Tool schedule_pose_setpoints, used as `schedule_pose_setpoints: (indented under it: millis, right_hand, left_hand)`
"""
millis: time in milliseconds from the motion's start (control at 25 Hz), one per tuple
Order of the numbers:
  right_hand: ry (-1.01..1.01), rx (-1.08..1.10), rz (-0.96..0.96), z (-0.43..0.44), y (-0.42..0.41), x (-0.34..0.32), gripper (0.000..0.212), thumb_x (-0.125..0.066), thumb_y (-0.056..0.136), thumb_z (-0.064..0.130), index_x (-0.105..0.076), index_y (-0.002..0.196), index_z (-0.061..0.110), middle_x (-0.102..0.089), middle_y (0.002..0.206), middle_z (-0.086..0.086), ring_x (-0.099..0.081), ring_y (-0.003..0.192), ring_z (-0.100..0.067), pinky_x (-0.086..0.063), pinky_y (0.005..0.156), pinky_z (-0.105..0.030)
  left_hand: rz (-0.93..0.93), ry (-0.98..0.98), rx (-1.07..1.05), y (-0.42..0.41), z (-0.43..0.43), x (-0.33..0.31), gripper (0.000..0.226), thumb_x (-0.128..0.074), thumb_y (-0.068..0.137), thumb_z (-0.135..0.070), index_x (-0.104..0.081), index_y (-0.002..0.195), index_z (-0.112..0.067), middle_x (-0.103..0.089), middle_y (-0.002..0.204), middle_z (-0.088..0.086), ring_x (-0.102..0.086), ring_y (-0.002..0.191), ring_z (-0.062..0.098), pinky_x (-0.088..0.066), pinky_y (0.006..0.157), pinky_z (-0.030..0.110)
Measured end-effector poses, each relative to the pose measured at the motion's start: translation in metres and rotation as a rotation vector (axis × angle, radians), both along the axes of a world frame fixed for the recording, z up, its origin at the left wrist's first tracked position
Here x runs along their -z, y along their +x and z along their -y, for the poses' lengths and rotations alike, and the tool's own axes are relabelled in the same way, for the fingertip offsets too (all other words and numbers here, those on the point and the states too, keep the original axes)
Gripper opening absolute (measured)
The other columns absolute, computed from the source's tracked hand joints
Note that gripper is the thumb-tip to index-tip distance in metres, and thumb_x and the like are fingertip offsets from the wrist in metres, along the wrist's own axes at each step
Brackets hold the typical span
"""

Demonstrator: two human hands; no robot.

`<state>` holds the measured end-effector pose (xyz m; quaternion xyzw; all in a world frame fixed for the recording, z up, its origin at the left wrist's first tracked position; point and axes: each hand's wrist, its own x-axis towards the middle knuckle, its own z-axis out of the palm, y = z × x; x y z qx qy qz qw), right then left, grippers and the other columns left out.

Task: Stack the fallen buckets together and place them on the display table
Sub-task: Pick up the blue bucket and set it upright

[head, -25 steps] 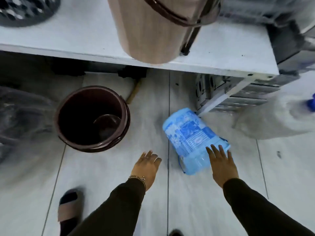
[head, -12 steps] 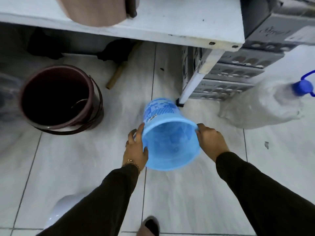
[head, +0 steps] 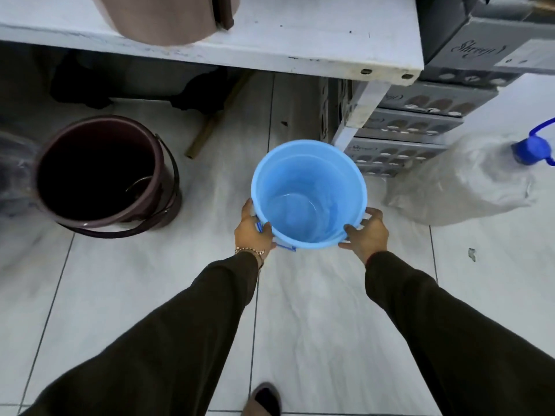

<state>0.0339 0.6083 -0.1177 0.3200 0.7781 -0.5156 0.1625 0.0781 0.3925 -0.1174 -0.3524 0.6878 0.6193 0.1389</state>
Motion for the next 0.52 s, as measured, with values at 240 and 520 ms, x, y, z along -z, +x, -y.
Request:
schedule_pose_setpoints:
  millis: [240,520]
  right_hand:
    - [0.281,-0.306,-0.087,0.024,0.026,-0.017,0.066,-0.061,0.097,0.012,-0.028,0.154,0.003,-0.032,0.158,-0.017,-0.040,0.141,-0.033,-0.035,0.118,-0.043]
    - [0.240,-0.596,0.129,0.111,0.160,-0.042,0.071,-0.053,0.098,0.007,-0.015,0.158,0.001,-0.018,0.166,-0.015,-0.025,0.151,-0.030,-0.021,0.120,-0.031]
  left_hand:
    - [-0.028,-0.287,0.415,0.022,0.033,-0.025,0.065,-0.054,0.098,-0.019,-0.023,0.154,-0.012,-0.037,0.157,0.009,-0.039,0.142,0.027,-0.030,0.114,0.028]
    - [-0.058,-0.547,0.920,0.143,0.130,-0.040,0.055,-0.046,0.099,-0.020,-0.032,0.152,-0.019,-0.038,0.157,0.005,-0.035,0.144,0.021,-0.026,0.120,0.028]
